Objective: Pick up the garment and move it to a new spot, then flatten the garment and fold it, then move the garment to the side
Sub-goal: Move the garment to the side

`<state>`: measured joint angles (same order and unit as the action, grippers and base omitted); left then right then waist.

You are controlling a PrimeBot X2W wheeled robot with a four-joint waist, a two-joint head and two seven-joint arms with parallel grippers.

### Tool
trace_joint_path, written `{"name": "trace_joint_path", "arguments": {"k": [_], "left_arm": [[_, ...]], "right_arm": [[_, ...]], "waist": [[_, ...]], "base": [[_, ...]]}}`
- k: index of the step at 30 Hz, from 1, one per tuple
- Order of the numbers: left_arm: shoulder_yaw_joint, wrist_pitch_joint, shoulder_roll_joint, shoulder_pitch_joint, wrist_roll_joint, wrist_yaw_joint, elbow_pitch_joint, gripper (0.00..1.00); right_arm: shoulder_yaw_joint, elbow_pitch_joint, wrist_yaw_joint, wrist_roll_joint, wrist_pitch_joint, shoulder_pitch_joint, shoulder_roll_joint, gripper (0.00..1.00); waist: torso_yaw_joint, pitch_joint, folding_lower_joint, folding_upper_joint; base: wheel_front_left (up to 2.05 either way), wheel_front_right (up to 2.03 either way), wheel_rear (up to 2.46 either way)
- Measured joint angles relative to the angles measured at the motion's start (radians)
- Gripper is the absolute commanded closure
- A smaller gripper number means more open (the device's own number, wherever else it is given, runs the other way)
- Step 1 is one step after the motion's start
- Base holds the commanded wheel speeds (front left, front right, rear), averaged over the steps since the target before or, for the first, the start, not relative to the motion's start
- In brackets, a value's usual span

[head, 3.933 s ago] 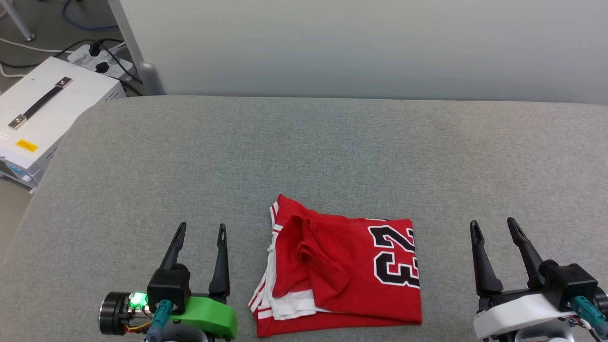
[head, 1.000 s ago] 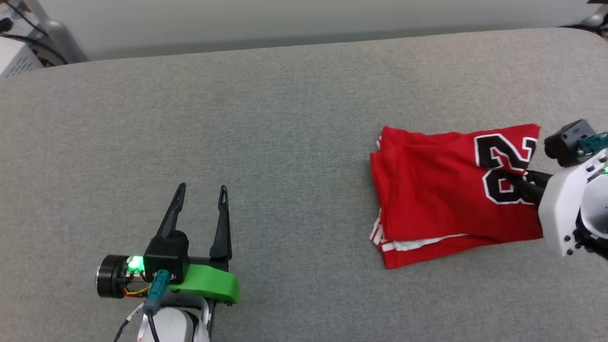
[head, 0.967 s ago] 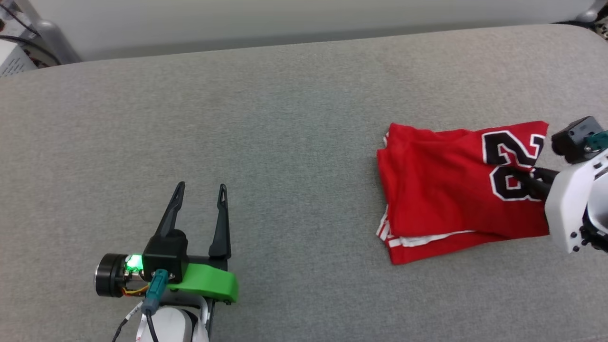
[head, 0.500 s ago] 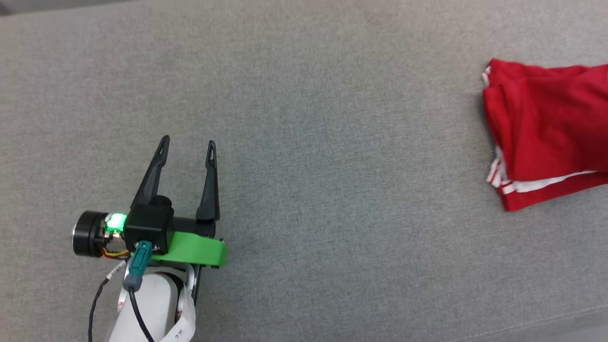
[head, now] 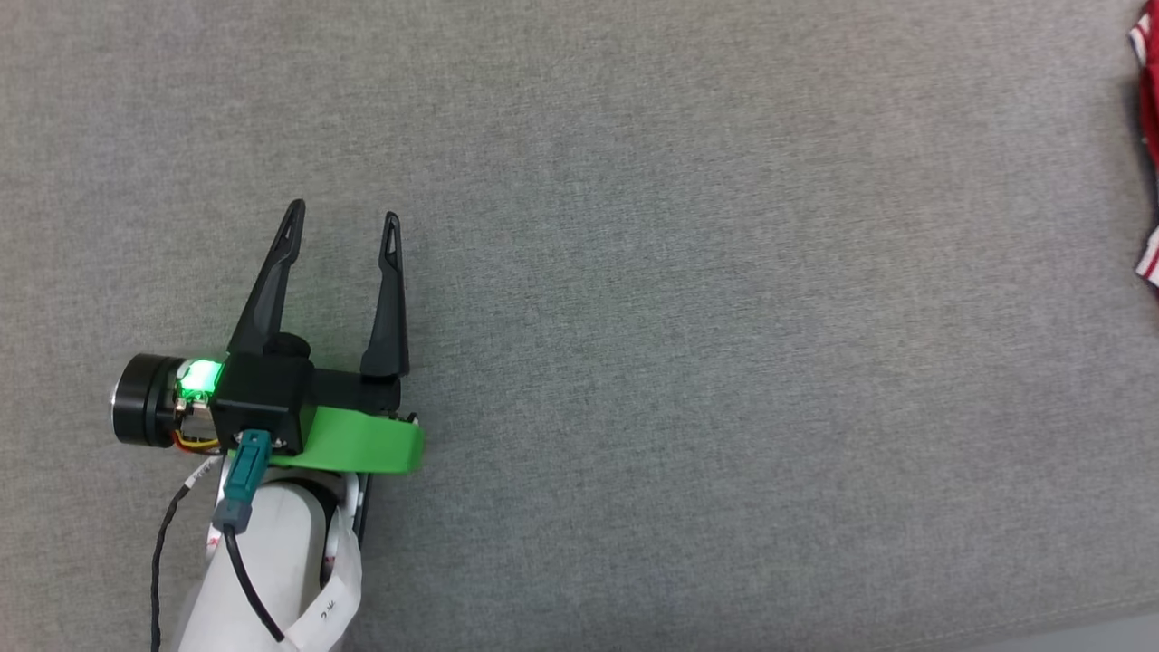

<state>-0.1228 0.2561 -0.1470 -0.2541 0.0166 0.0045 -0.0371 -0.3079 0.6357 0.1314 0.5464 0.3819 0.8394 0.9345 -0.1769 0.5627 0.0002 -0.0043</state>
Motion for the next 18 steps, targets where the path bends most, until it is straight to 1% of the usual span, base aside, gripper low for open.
{"name": "trace_joint_path", "arguments": {"k": [1,2,3,4,5,8,13,18], "left_arm": [[0.000,0.000,-0.002,-0.002,0.000,0.000,-0.001,0.00],[0.000,0.000,-0.003,-0.004,0.000,0.000,-0.001,0.00],[0.000,0.000,-0.004,-0.004,0.000,0.001,-0.001,0.00],[0.000,0.000,-0.005,-0.004,0.000,0.001,-0.001,0.00],[-0.001,0.000,-0.005,-0.004,0.000,0.003,0.000,0.00],[-0.002,0.000,-0.004,-0.003,0.000,0.009,0.004,0.00],[-0.003,0.000,-0.001,0.003,0.002,0.014,0.018,0.00],[-0.004,0.000,0.013,0.038,0.010,0.019,0.030,0.00]], "right_arm": [[0.014,0.019,0.000,-0.006,-0.009,0.007,-0.008,1.00],[0.031,0.040,0.000,-0.014,-0.024,0.015,-0.019,0.86],[0.037,0.054,0.000,-0.025,-0.033,0.020,-0.026,0.69],[0.040,0.068,0.000,-0.038,-0.038,0.024,-0.035,0.24],[0.048,0.085,0.000,-0.048,-0.046,0.026,-0.047,0.00],[0.071,0.116,0.000,-0.089,-0.099,0.026,-0.072,0.00],[0.107,0.133,0.000,-0.165,-0.222,0.027,-0.076,0.00],[0.147,0.091,0.000,-0.223,-0.379,0.025,-0.115,0.00]], "waist": [[0.004,0.006,0.0000,0.0000],[0.009,0.011,0.0000,0.0000],[0.013,0.013,0.0000,0.0000],[0.017,0.014,0.0000,0.0000],[0.020,0.013,0.0000,0.0000],[0.025,-0.003,-0.0001,0.0000],[0.029,-0.049,-0.0001,0.0000],[0.038,-0.115,-0.0002,0.0000]], "base": [[0.00,0.00,0.00],[0.00,0.00,0.00],[0.00,0.00,0.00],[0.00,0.00,0.00],[0.00,0.00,0.00],[0.00,0.00,0.00],[0.00,0.00,0.00],[0.00,0.00,0.00]]}}
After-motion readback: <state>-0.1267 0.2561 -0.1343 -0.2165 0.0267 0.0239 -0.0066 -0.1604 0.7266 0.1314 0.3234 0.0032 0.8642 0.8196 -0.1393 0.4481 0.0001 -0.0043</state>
